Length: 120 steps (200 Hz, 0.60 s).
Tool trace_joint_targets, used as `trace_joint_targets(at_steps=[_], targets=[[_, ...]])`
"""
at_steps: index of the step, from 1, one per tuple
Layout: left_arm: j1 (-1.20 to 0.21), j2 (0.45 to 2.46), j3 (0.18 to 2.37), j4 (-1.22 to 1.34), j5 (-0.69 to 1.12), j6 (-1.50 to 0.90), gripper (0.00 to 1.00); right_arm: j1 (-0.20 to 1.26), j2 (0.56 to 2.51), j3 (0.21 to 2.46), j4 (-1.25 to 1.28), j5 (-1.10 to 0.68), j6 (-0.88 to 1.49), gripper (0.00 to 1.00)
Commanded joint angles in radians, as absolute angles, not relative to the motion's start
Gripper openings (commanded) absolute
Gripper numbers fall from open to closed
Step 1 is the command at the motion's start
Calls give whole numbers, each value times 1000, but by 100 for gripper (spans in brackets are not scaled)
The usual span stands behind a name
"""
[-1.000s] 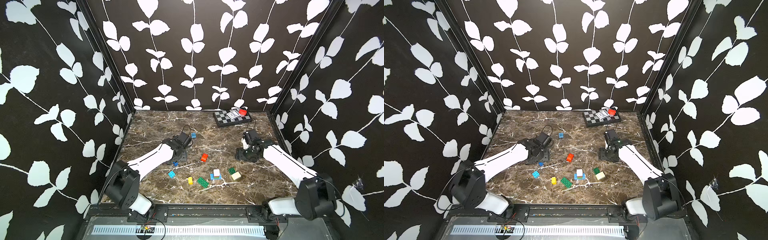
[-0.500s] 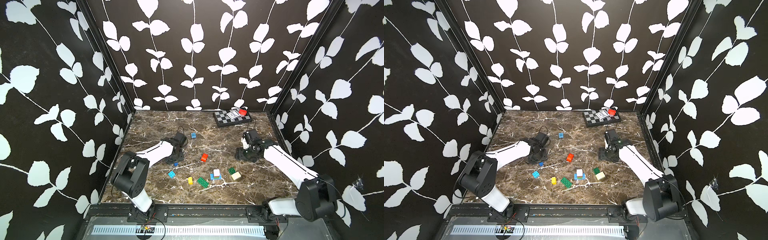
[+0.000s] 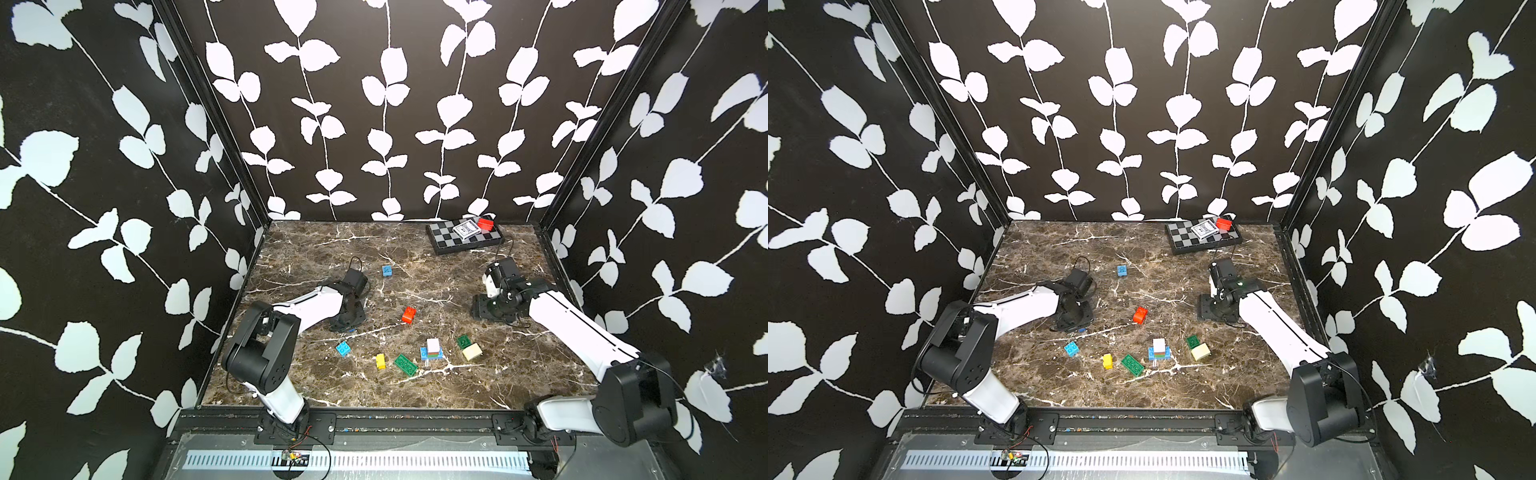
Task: Assemble the number 1 with lego
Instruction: Pick up the lego brick from the center of the board.
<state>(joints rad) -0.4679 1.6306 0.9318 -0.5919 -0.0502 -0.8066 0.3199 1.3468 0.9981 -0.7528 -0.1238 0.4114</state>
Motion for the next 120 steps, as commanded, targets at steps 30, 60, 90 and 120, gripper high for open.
trace_joint_targets(at_steps=[30, 60, 90, 120], targets=[[-460, 1434, 879, -432, 207, -652, 22, 382, 1237, 1042, -605, -236, 148, 63], [-460, 1376, 858, -246, 483, -654, 23, 501, 1172, 986, -484, -344, -180, 65], [-462, 1402, 850, -63, 747, -741, 23, 593, 1162, 948, -417, -438, -445, 72], [-475, 1420, 848, 69, 862, -804, 23, 646, 1231, 982, -410, -447, -535, 73]])
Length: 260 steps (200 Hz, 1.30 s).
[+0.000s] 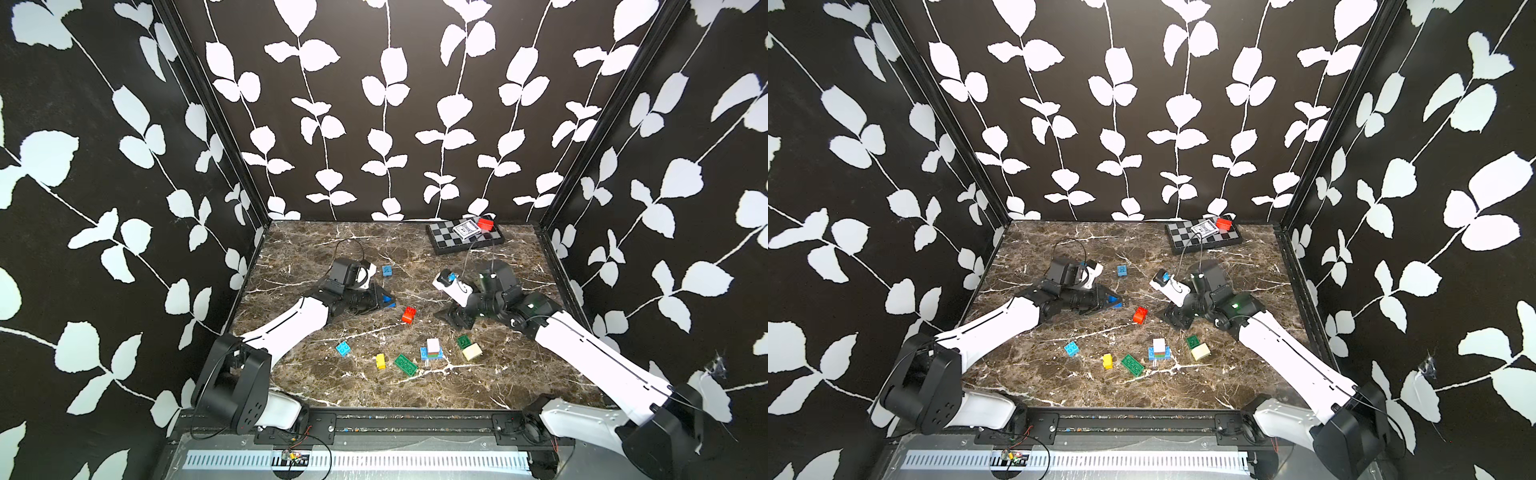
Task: Assemble the number 1 with lego
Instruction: Pick up the lego brick from the center of the board, then assemble the lego brick with the lego brick.
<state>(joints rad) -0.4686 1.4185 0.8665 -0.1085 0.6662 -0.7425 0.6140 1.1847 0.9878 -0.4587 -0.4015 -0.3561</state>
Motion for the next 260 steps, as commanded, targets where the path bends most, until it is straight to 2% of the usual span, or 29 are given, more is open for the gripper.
trace_joint_targets(at_steps=[1, 22, 70, 164, 222, 260], targets=[[-475, 1420, 847, 73, 865, -807, 23, 648, 1234, 982, -407, -447, -537, 73], [-496, 1435, 841, 163, 922, -847, 22, 675, 1277, 994, -340, -449, -537, 74], [-540, 1468, 861, 195, 989, -851, 22, 690, 1337, 1024, -195, -464, -474, 72], [-543, 1477, 874, 195, 1030, -850, 21, 698, 1364, 1029, -172, -526, -491, 47], [-542, 1467, 873, 210, 1048, -857, 21, 700, 1380, 1037, -170, -532, -493, 38], [-543, 1454, 866, 204, 1056, -851, 22, 700, 1378, 1037, -173, -552, -493, 23]])
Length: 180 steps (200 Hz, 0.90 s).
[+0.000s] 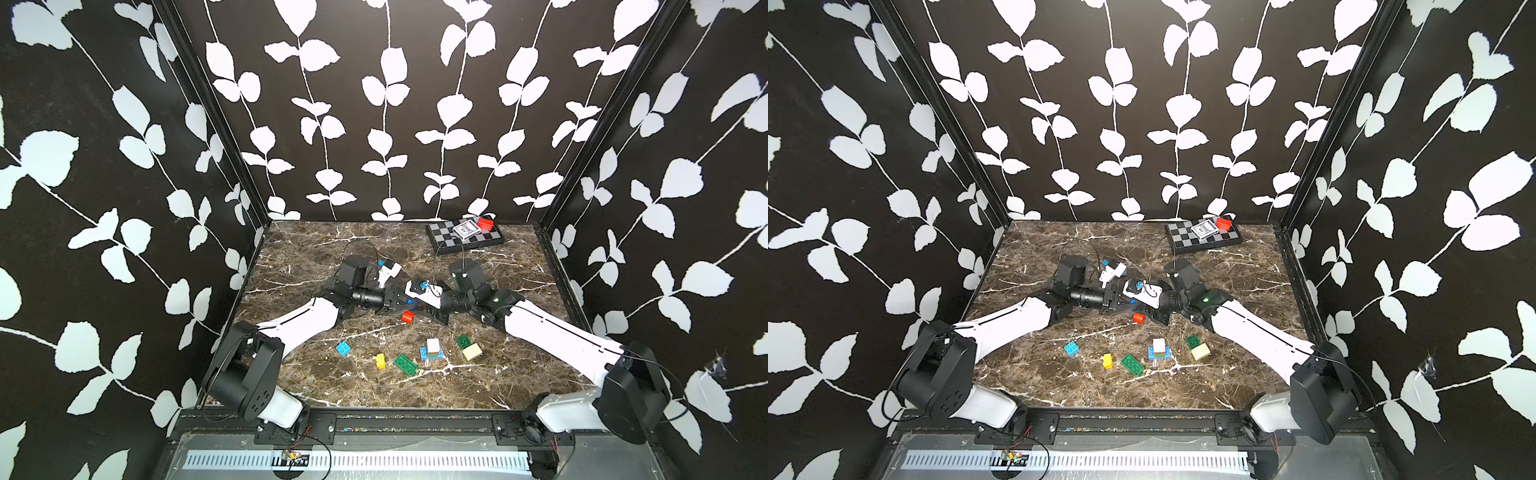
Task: Assemble the number 1 with lego
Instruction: Assemble the lego brick with the lego brick.
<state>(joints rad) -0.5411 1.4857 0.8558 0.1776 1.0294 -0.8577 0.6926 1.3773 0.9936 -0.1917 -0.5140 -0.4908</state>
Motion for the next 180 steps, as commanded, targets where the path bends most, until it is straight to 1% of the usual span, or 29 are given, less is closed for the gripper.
trace_joint_targets(at_steps=[1, 8, 17, 40, 71, 94, 104, 116, 127, 147, 165, 180], targets=[[-543, 1454, 866, 203, 1057, -851, 22, 700, 1378, 1036, -173, -553, -493, 23], [-543, 1451, 863, 204, 1055, -848, 26, 700, 1375, 1035, -175, -557, -492, 20], [-543, 1446, 860, 204, 1053, -842, 37, 701, 1372, 1032, -178, -560, -495, 17], [-542, 1400, 838, 184, 1012, -771, 57, 696, 1342, 1002, -183, -558, -496, 14], [-524, 1265, 755, 88, 927, -616, 70, 658, 1270, 933, -208, -575, -475, 13], [-515, 1152, 652, 123, 842, -603, 74, 614, 1198, 889, -311, -584, -518, 12], [-513, 1120, 640, 67, 793, -568, 73, 601, 1168, 876, -383, -574, -563, 12], [-512, 1100, 645, -31, 693, -512, 73, 600, 1144, 871, -509, -562, -684, 12], [-512, 1105, 659, -129, 561, -469, 72, 607, 1140, 879, -629, -539, -795, 12], [-513, 1146, 678, -219, 355, -457, 71, 623, 1158, 906, -747, -497, -897, 13], [-512, 1197, 691, -238, 217, -509, 70, 648, 1195, 936, -787, -495, -943, 13], [-512, 1233, 708, -239, 163, -548, 69, 661, 1231, 957, -793, -513, -952, 13]])
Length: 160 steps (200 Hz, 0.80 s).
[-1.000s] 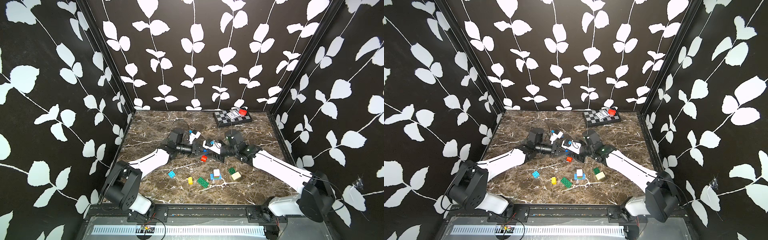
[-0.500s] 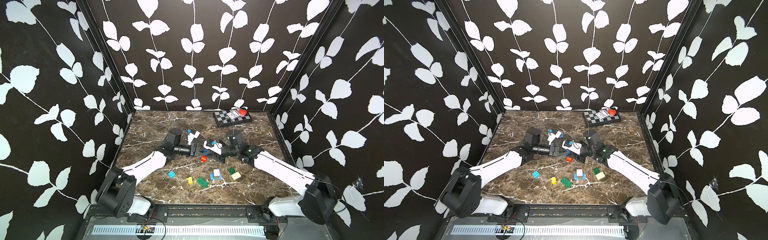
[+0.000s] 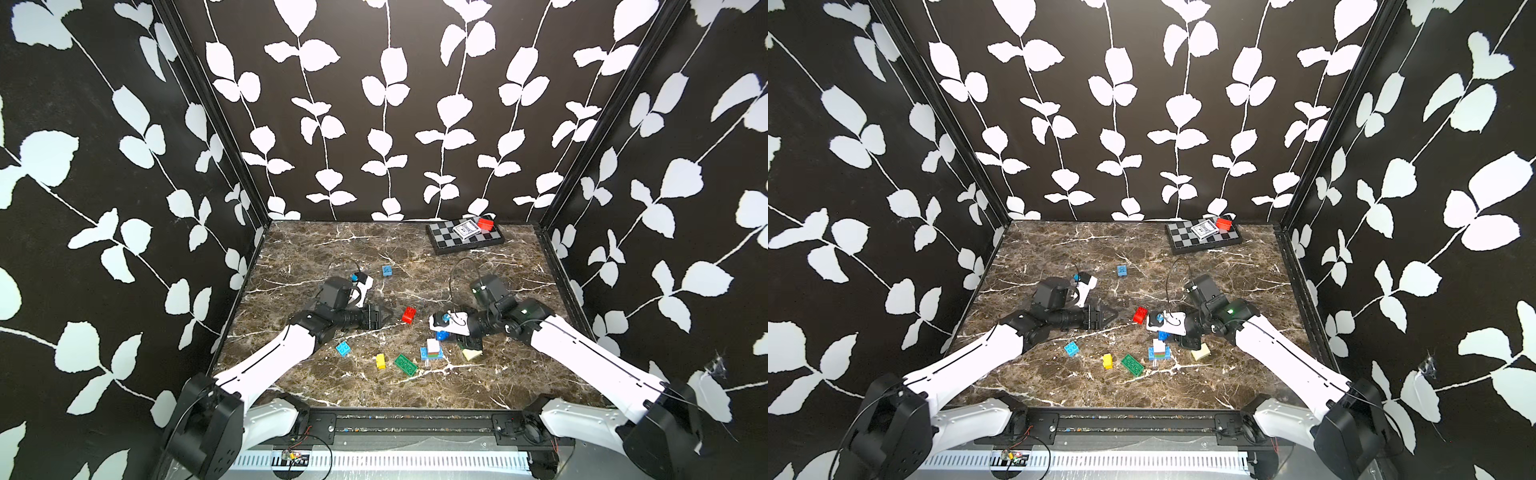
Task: Assemble the number 1 with lego
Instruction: Assemble the lego brick with the lego brick.
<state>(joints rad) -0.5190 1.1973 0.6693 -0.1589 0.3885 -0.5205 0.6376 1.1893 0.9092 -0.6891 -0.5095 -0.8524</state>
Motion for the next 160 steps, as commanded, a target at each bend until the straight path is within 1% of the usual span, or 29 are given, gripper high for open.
trace_joint_targets(at_steps=[1, 29, 81, 160], targets=[[-512, 1235, 708, -239, 160, -549, 69, 661, 1233, 958, -792, -515, -951, 13], [-514, 1246, 710, -175, 142, -570, 68, 660, 1295, 981, -772, -533, -962, 13], [-514, 1208, 696, -184, 107, -532, 68, 660, 1395, 1027, -738, -539, -960, 13], [-513, 1196, 660, -143, 106, -541, 68, 662, 1465, 1038, -695, -524, -939, 14]])
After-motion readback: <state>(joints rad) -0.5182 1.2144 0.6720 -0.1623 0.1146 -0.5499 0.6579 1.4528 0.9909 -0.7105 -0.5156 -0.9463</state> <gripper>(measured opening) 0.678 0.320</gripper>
